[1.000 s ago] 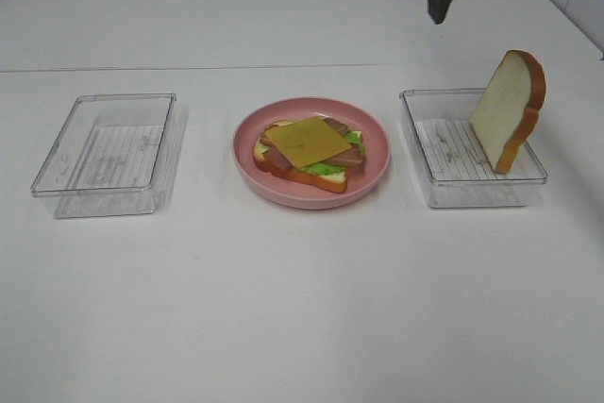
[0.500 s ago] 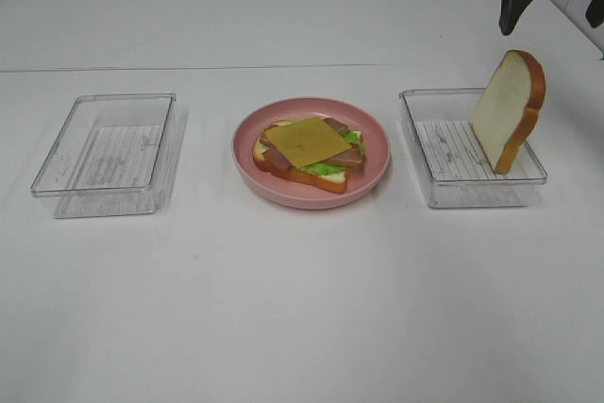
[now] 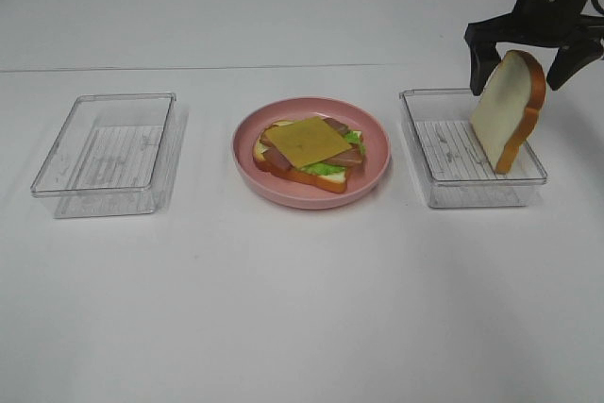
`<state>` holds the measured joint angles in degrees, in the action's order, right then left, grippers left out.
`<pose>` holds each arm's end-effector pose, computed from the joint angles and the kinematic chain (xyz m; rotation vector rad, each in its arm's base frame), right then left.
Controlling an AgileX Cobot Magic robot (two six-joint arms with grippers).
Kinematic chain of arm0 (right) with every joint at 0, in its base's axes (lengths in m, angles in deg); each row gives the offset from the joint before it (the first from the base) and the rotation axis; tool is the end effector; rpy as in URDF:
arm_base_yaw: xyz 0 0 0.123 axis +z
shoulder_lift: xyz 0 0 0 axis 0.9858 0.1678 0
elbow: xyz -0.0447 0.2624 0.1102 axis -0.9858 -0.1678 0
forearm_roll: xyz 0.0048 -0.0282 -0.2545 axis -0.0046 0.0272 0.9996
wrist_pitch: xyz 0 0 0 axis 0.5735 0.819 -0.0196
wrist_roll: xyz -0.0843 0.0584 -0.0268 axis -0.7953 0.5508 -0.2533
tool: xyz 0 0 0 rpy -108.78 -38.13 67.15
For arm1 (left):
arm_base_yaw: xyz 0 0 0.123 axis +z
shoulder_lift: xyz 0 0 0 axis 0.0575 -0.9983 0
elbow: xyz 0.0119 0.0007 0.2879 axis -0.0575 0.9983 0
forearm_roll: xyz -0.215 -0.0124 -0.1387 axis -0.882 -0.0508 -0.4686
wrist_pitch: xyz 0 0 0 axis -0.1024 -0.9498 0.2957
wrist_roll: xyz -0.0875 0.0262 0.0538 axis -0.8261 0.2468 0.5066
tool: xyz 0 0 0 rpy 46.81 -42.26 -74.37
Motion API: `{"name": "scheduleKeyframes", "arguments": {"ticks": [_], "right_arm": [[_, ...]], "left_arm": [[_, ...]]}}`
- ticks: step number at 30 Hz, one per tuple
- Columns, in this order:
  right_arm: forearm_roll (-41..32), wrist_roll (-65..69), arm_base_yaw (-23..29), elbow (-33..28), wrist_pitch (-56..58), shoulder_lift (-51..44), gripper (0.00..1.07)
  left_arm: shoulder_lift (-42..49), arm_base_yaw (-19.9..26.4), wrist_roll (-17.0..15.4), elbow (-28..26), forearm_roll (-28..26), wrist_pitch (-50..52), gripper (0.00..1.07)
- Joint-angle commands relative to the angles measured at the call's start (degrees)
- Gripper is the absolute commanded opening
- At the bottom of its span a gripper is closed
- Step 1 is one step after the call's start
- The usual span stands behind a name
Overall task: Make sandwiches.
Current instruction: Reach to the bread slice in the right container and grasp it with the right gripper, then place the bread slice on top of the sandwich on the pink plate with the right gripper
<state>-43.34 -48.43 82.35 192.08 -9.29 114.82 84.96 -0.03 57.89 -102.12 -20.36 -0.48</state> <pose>0.4876 0.0137 0.1864 -0.0475 2.9361 -0.0423 0.0055 -0.0010 0.2764 -0.0733 2.0381 0.0090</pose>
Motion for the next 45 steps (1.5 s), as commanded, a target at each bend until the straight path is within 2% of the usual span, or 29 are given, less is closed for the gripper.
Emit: {"name": "scheduleKeyframes", "arguments": {"ticks": [1,5,7,8,9,10,11,12,13,14,22,30,32,33,35,36,38,45], "right_arm": [[-0.1,-0.7,-0.1,0.1,-0.3,1.5,0.97],[-0.1,-0.7,-0.1,0.1,-0.3,1.8,0.92],[-0.2,-0.7,-0.1,0.1,-0.2,1.8,0.78],[-0.2,-0.7,-0.1,0.1,-0.2,1.8,0.78],[-0.7,-0.7,-0.1,0.1,-0.2,1.8,0.61],[-1.0,-0.2,-0.1,0.1,-0.2,1.8,0.48],[-1.0,-0.2,-0.1,0.1,-0.2,1.8,0.48],[-1.6,0.9,-0.1,0.1,0.1,1.8,0.22],[-1.6,0.9,-0.1,0.1,0.1,1.8,0.22],[-2.0,0.7,0.0,0.1,0.7,1.8,0.00],[-3.5,-1.3,0.0,0.2,2.8,0.5,0.00],[-5.2,-1.7,0.0,0.2,2.6,-5.6,0.00],[-10.6,-2.8,0.0,0.2,1.9,-7.9,0.00],[-10.6,-2.8,0.0,0.2,1.9,-7.9,0.00],[-20.9,-7.0,0.1,0.2,1.8,-9.2,0.00],[-20.9,-7.0,0.1,0.2,1.8,-9.2,0.00],[-27.5,-10.3,0.2,0.2,2.6,-9.2,0.00],[-28.9,-12.1,4.2,0.2,1.8,-9.2,0.00]], "left_arm": [[0.7,0.1,-0.2,0.1,-0.5,0.4,0.98],[0.7,0.1,-0.2,0.1,-0.5,0.4,0.98],[0.7,0.1,-0.2,0.1,-0.5,0.4,0.98],[0.7,0.1,-0.2,0.1,-0.5,0.4,0.98],[0.7,0.1,-0.2,0.1,-0.5,0.4,0.98],[0.7,0.1,-0.2,0.1,-0.5,0.4,0.98],[0.7,0.1,-0.2,0.1,-0.5,0.4,0.98],[0.7,0.1,-0.2,0.1,-0.5,0.4,0.98],[0.7,0.1,-0.2,0.1,-0.5,0.4,0.98],[0.7,0.1,-0.2,0.1,-0.5,0.4,0.98],[0.7,0.1,-0.2,0.1,-0.5,0.4,0.98],[0.7,0.1,-0.2,0.1,-0.5,0.4,0.98],[0.7,0.1,-0.2,0.1,-0.5,0.4,0.98],[0.7,0.1,-0.2,0.1,-0.5,0.4,0.98],[0.7,0.1,-0.2,0.1,-0.5,0.4,0.98],[0.7,0.1,-0.2,0.1,-0.5,0.4,0.98],[0.7,0.1,-0.2,0.1,-0.5,0.4,0.98],[0.7,0.1,-0.2,0.1,-0.5,0.4,0.98]]}}
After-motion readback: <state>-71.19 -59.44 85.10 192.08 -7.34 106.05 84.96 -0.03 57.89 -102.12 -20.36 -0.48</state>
